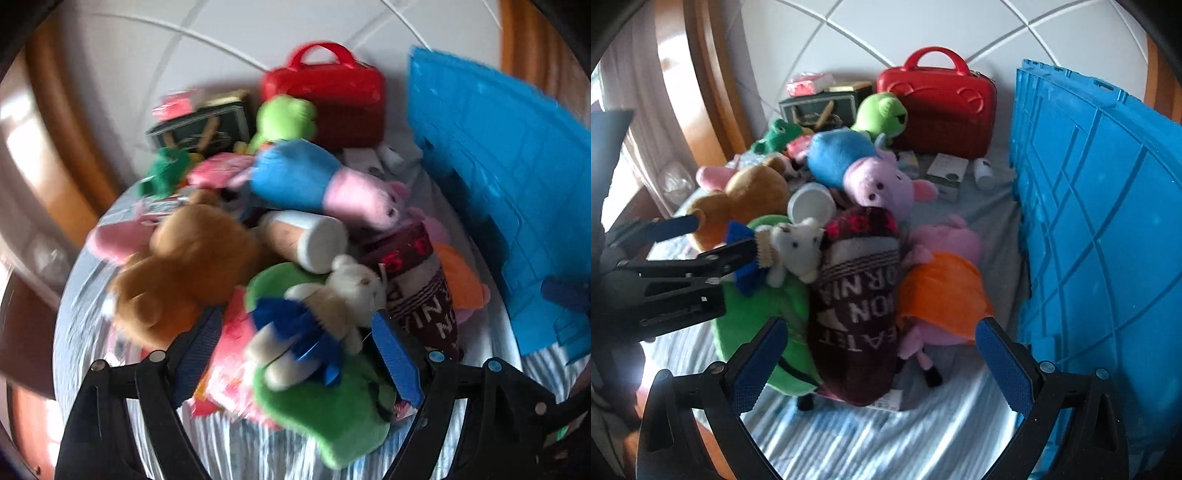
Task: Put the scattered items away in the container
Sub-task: 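Grasp the white bear in blue dress with the left gripper while the right grasps the maroon knit sock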
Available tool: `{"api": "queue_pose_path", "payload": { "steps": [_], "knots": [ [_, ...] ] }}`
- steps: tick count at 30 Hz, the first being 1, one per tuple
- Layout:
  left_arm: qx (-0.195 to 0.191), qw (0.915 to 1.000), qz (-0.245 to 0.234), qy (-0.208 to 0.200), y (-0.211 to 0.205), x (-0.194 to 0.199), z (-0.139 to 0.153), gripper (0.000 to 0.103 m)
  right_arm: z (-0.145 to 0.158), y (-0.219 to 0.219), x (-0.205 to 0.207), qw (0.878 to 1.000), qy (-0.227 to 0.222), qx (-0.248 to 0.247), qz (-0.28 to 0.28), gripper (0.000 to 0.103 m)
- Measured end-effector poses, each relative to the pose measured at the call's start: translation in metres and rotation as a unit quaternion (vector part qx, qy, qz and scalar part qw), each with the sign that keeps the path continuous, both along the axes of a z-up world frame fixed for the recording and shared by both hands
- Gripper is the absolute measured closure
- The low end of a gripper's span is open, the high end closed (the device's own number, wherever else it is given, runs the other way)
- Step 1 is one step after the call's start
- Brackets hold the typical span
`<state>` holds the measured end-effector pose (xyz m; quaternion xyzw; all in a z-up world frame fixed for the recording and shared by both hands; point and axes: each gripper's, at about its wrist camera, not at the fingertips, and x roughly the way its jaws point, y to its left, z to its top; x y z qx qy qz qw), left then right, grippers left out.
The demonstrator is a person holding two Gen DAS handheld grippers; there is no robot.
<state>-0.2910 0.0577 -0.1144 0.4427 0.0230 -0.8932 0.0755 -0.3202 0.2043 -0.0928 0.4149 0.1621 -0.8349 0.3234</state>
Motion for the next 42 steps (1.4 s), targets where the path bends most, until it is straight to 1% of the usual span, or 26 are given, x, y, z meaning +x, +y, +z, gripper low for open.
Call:
{"api": "queue_pose_path", "payload": {
  "steps": [1,3,5,7,8,9,11,12,13,14,16,17,18,20,23,25,26,27,28,29,30,31,32,35,38,42],
  "knots": [
    [-0.001,1.0,-0.008,-0.006,0.002,-0.006,-0.008,0.02,-0.003,0.0,-0.002,1.0,-0.004,0.003,-0.002,0.0],
    [-0.005,0.9997,-0.008,-0.024,0.001,-0.015,-0.026,0.02,-0.009,-0.003,-0.005,1.0,-0.008,0.012,-0.011,0.0],
    [0.011,0.9991,0.004,-0.04,-0.009,-0.019,-0.044,0.02,-0.016,-0.007,-0.007,1.0,-0.017,0.013,-0.013,0.0],
    [0.038,0.9978,0.023,-0.05,-0.024,-0.022,-0.061,0.02,-0.025,-0.016,-0.009,0.999,-0.021,0.02,-0.016,0.0],
    [0.044,0.9974,0.028,-0.05,-0.028,-0.023,-0.067,0.02,-0.03,-0.022,-0.011,0.999,-0.023,0.025,-0.021,0.0],
    [0.035,0.998,0.028,-0.045,-0.028,-0.023,-0.069,0.02,-0.035,-0.027,-0.014,0.999,-0.03,0.024,-0.023,0.0],
    [0.002,0.9992,0.009,-0.04,-0.019,-0.025,-0.071,0.02,-0.044,-0.037,-0.018,0.999,-0.039,0.014,-0.027,0.0],
    [-0.016,0.999,0.004,-0.042,-0.015,-0.027,-0.073,0.017,-0.049,-0.042,-0.021,0.998,-0.042,0.014,-0.033,0.0],
    [-0.027,0.9986,0.003,-0.046,-0.015,-0.029,-0.076,0.017,-0.056,-0.044,-0.025,0.998,-0.047,0.015,-0.036,0.001],
    [-0.02,0.9987,-0.001,-0.047,-0.018,-0.031,-0.079,0.015,-0.062,-0.045,-0.028,0.998,-0.053,0.015,-0.041,0.002],
    [-0.02,0.9987,-0.008,-0.046,-0.019,-0.032,-0.081,0.014,-0.079,-0.046,-0.036,0.996,-0.075,0.02,-0.046,0.02],
    [-0.02,0.9986,-0.016,-0.046,-0.02,-0.031,-0.08,0.014,-0.088,-0.046,-0.038,0.995,-0.088,0.023,-0.048,0.031],
    [-0.017,0.9986,-0.022,-0.044,-0.021,-0.03,-0.078,0.016,-0.094,-0.047,-0.037,0.994,-0.095,0.022,-0.046,0.039],
    [-0.008,0.9991,-0.03,-0.03,-0.022,-0.024,-0.065,0.024,-0.096,-0.048,-0.034,0.995,-0.092,0.017,-0.042,0.047],
    [-0.015,0.9991,-0.041,0.002,-0.016,-0.021,-0.041,0.024,-0.093,-0.05,-0.034,0.996,-0.084,0.009,-0.038,0.047],
    [-0.015,0.9988,-0.047,0.006,-0.014,-0.028,-0.035,0.024,-0.096,-0.052,-0.038,0.996,-0.084,0.009,-0.041,0.047],
    [-0.018,0.9989,-0.043,0.002,-0.014,-0.03,-0.038,0.025,-0.099,-0.052,-0.04,0.995,-0.085,0.007,-0.043,0.047],
    [-0.023,0.999,-0.036,-0.007,-0.013,-0.034,-0.044,0.034,-0.101,-0.053,-0.042,0.995,-0.087,0.005,-0.043,0.053],
    [-0.025,0.9991,-0.031,-0.016,-0.011,-0.035,-0.049,0.037,-0.102,-0.054,-0.044,0.995,-0.089,0.005,-0.041,0.061],
    [-0.024,0.9992,-0.023,-0.023,-0.013,-0.035,-0.056,0.039,-0.105,-0.056,-0.044,0.995,-0.093,0.008,-0.037,0.077],
    [-0.025,0.9993,-0.017,-0.021,-0.015,-0.034,-0.059,0.041,-0.105,-0.057,-0.043,0.995,-0.093,0.007,-0.036,0.081],
    [-0.025,0.9995,-0.012,-0.015,-0.017,-0.031,-0.059,0.042,-0.104,-0.057,-0.042,0.995,-0.089,0.007,-0.035,0.081],
    [-0.024,0.9996,-0.006,-0.009,-0.017,-0.028,-0.057,0.045,-0.102,-0.058,-0.039,0.996,-0.081,0.008,-0.03,0.082],
    [-0.005,0.9999,0.011,0.006,-0.021,-0.018,-0.045,0.051,-0.087,-0.057,-0.03,0.998,-0.06,-0.004,-0.024,0.083],
    [0.004,0.999,0.025,0.037,-0.027,-0.007,-0.023,0.053,-0.062,-0.052,-0.026,0.999,-0.038,-0.021,-0.02,0.083],
    [0.001,0.9971,0.034,0.068,-0.031,0.006,0.005,0.053,-0.019,-0.055,-0.021,0.999,-0.001,-0.046,-0.015,0.083]
  ]
}}
